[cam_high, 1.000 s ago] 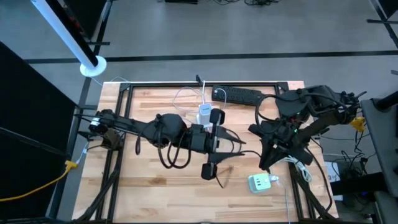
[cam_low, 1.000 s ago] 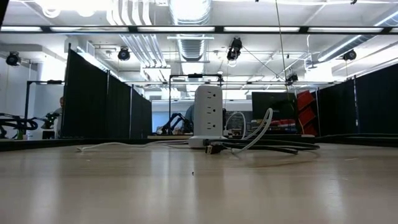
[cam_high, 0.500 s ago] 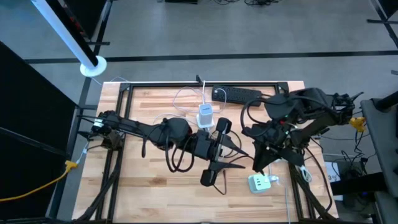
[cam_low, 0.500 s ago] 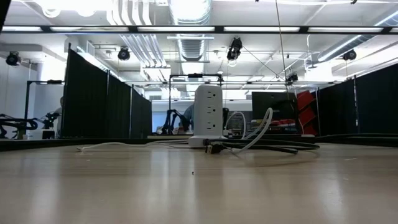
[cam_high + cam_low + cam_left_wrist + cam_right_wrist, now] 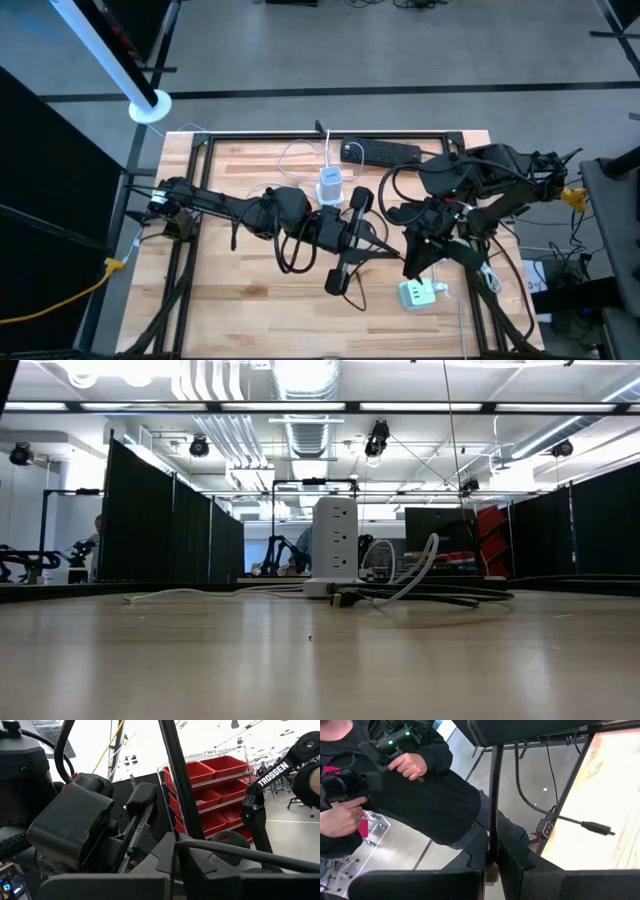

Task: Insert USB
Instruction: Insert the black charger cable into the bottom white outlet extension

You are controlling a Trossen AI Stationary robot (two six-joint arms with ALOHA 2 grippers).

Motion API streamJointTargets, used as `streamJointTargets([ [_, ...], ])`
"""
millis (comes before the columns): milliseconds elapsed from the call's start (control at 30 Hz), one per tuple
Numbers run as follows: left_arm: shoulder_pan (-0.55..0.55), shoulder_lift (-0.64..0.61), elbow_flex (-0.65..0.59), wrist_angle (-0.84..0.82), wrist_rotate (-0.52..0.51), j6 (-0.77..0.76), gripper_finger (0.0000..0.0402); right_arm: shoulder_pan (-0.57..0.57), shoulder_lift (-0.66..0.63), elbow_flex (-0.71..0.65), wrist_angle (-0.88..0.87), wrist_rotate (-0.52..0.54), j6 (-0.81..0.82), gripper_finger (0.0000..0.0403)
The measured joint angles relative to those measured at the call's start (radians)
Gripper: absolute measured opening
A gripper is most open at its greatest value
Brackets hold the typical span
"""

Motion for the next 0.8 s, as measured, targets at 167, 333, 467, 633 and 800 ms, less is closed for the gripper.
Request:
streamJointTargets([
  [167, 0.0, -0.025, 0.0, -0.089, -0.035, -0.021, 0.0002, 0.001, -0.006, -0.001, -0.007, 0.022, 0.042, 0.0016],
  [333, -0.002, -0.068, 0.0, -0.23, -0.107, -0.049, 0.0001, 0.0, -0.022, 0.005, -0.013, 0.129, 0.048, 0.0073],
  [467, -0.003, -0.089, 0.0, -0.346, -0.187, -0.087, 0.0001, -0.013, -0.032, 0.005, -0.028, 0.18, 0.037, 0.0124],
  [633, 0.0, -0.119, 0.0, -0.479, -0.293, -0.161, 0.0001, -0.018, -0.043, 0.006, -0.075, 0.371, 0.047, 0.0159],
  [800, 0.01, -0.141, 0.0, -0.58, -0.348, -0.216, 0.0001, -0.02, -0.046, 0.006, -0.171, 0.61, 0.067, 0.0159],
])
